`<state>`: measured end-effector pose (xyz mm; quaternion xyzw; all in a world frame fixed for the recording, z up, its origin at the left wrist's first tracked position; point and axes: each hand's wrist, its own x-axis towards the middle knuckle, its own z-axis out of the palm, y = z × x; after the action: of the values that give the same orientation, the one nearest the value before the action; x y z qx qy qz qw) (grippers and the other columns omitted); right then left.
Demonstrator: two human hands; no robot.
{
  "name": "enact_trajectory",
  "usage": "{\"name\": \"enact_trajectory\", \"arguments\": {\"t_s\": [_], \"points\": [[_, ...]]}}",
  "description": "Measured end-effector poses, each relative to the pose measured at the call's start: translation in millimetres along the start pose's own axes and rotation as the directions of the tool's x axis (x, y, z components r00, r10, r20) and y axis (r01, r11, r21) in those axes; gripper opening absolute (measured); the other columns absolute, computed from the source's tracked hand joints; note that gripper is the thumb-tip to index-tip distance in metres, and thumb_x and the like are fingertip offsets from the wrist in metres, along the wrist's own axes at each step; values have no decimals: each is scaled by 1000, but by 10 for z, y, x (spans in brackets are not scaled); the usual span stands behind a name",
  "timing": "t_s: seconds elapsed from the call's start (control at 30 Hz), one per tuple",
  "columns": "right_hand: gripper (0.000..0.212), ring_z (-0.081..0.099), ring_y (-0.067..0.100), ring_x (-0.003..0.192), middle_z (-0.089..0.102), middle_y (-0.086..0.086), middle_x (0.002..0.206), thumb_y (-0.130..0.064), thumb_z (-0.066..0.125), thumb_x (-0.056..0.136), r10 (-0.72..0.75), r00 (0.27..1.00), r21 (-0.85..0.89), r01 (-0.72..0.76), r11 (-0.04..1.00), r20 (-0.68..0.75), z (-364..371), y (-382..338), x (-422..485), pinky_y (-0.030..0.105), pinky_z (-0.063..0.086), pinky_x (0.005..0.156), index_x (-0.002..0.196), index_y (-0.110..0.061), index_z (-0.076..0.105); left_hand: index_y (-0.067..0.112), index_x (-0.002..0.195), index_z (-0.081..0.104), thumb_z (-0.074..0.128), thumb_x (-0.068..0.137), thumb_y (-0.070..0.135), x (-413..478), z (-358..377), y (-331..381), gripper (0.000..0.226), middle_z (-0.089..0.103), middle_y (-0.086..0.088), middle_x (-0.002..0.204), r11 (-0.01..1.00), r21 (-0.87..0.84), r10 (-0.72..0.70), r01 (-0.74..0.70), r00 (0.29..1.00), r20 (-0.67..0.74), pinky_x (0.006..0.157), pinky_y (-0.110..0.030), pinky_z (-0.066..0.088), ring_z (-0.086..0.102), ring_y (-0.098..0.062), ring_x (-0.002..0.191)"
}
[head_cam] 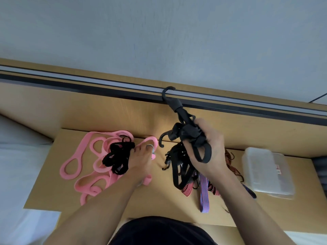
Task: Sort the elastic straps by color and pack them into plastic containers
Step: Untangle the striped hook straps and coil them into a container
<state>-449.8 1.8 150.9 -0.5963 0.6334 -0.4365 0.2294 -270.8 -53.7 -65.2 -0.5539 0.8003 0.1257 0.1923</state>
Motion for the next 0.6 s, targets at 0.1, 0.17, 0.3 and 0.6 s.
{"name": "enact_trajectory", "arguments": {"t_s": [0.1, 0.17, 0.3, 0.6], "points": [[25, 62, 11, 72, 64, -14, 81, -25, 63, 82, 91, 996, 8, -90, 996, -20, 204, 193, -44, 19, 48, 58, 96, -42, 53, 20, 140, 36, 85, 62, 58, 22, -69, -220, 100, 48, -4, 136, 999, 22, -30, 30, 1000, -8, 96, -40, 39, 48, -25, 124], [25, 63, 12, 72, 65, -14, 80, -26, 62, 83, 119, 993, -35, -119, 992, 0, 326, 356, -89, 25, 52, 62, 98, -43, 50, 18, 140, 36, 80, 68, 53, 39, -136, -333, 91, 49, -5, 136, 998, 20, -59, 59, 998, -13, 96, -40, 40, 49, -27, 123], [30, 61, 31, 77, 67, 1, 85, -13, 68, 85, 209, 972, -192, -186, 964, 108, 588, 779, -264, 43, 52, 64, 106, -28, 53, 13, 147, 31, 67, 84, 45, 6, -215, -487, 79, 45, -17, 148, 991, 49, -119, 121, 992, -46, 100, -40, 40, 44, -32, 134], [39, 56, 38, 104, 56, 9, 114, -21, 69, 81, 567, 818, -469, -463, 752, 102, 1057, 1376, -523, 43, 49, 78, 111, -13, 45, 16, 140, 38, 60, 92, 43, -161, -208, -458, 59, 41, -17, 144, 988, -142, -81, 66, 992, -99, 98, -38, 40, 43, -32, 128]]}}
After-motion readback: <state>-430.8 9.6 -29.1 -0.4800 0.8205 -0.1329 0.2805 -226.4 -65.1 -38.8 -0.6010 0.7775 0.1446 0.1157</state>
